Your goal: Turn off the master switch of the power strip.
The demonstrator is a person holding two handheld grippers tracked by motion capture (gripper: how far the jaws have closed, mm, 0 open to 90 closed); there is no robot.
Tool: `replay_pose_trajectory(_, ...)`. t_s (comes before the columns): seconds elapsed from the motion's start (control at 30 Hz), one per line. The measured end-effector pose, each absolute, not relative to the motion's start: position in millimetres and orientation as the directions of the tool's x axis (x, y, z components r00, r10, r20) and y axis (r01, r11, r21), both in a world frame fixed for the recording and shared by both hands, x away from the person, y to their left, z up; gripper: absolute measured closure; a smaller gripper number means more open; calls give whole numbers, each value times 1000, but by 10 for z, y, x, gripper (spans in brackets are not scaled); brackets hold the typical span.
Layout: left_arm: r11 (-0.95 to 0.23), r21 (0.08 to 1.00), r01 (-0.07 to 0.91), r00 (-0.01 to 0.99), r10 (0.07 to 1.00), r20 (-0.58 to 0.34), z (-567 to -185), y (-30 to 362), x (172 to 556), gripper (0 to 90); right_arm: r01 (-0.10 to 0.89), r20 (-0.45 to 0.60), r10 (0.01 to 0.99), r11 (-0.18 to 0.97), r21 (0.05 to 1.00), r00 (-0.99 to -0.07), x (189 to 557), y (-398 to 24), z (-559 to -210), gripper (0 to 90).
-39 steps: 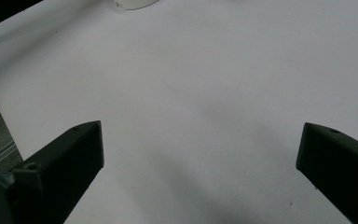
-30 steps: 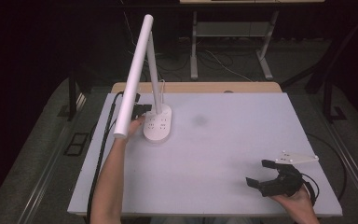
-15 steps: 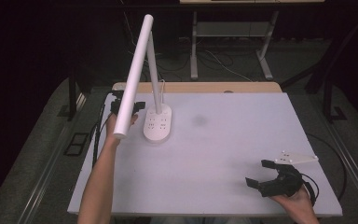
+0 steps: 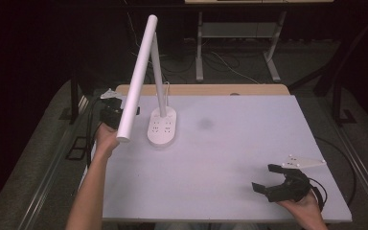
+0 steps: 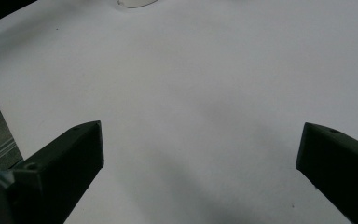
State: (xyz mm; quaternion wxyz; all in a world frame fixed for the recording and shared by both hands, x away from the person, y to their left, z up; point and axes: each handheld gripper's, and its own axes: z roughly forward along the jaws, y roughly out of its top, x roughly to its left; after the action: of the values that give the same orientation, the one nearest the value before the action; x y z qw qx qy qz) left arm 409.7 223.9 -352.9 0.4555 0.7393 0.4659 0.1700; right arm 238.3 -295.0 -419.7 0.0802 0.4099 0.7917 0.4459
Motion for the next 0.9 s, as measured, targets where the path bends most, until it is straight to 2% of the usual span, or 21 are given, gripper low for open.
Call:
replay_pose_trajectory(0.17, -105, 840, 532, 493, 845, -207, -3518, 2317, 3947, 847, 575, 238, 719, 266, 773, -653, 2381, -2949, -4193, 2)
replay_pose_trajectory(0.23, -91, 839, 536, 488, 845, -219, -3522, 2328, 3900, 804, 577, 240, 719, 266, 772, -652, 2380, -2947, -4190, 2)
replay_pose_trajectory(0.3, -72, 835, 546, 491, 835, -249, -3525, 2342, 3862, 710, 574, 238, 717, 267, 774, -655, 2379, -2944, -4189, 2)
replay_pose_trajectory(0.43, -24, 837, 546, 510, 802, -310, -3524, 2376, 3794, 461, 574, 238, 717, 267, 774, -655, 2376, -2940, -4187, 2)
replay_pose_trajectory(0.6, -15, 844, 536, 544, 770, -332, -3527, 2394, 3685, 212, 573, 237, 717, 268, 775, -656, 2373, -2939, -4183, 2)
replay_pose_trajectory(0.8, -27, 835, 549, 544, 771, -332, -3545, 2384, 3523, 29, 566, 232, 713, 272, 778, -661, 2374, -2928, -4182, 2)
replay_pose_trajectory(0.9, -28, 832, 554, 542, 770, -336, -3583, 2375, 3430, 0, 567, 232, 711, 276, 776, -664, 2375, -2920, -4183, 2)
